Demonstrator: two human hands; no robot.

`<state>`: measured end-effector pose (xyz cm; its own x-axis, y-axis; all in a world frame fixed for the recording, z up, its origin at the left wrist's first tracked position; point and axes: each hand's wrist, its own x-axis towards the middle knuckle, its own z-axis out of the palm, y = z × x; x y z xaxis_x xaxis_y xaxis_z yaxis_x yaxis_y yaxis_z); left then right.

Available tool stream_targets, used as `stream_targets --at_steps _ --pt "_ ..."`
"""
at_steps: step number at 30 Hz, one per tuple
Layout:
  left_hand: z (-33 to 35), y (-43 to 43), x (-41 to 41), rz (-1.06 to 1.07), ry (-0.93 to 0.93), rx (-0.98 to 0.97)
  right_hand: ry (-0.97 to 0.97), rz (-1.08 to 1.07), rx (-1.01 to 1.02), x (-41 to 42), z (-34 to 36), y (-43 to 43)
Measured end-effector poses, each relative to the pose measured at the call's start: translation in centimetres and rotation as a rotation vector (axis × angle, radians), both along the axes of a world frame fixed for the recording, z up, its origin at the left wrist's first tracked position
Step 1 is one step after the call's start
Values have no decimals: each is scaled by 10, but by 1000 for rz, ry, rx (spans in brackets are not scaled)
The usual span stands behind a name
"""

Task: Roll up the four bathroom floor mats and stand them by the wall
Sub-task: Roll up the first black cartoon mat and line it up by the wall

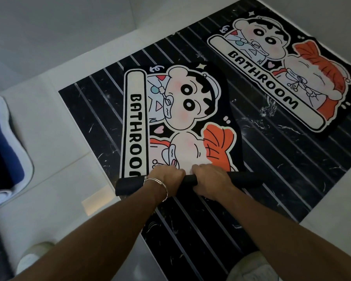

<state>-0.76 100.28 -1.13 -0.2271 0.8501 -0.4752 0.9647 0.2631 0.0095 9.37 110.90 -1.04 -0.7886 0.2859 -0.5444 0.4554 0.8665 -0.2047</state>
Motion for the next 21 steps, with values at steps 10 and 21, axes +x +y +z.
stream_targets --at_steps 10,21 --pt "-2 5 2 -14 22 -110 -131 50 45 -1 6 0" --pt "8 -19 -25 25 -156 -296 -141 84 93 6 5 -4"
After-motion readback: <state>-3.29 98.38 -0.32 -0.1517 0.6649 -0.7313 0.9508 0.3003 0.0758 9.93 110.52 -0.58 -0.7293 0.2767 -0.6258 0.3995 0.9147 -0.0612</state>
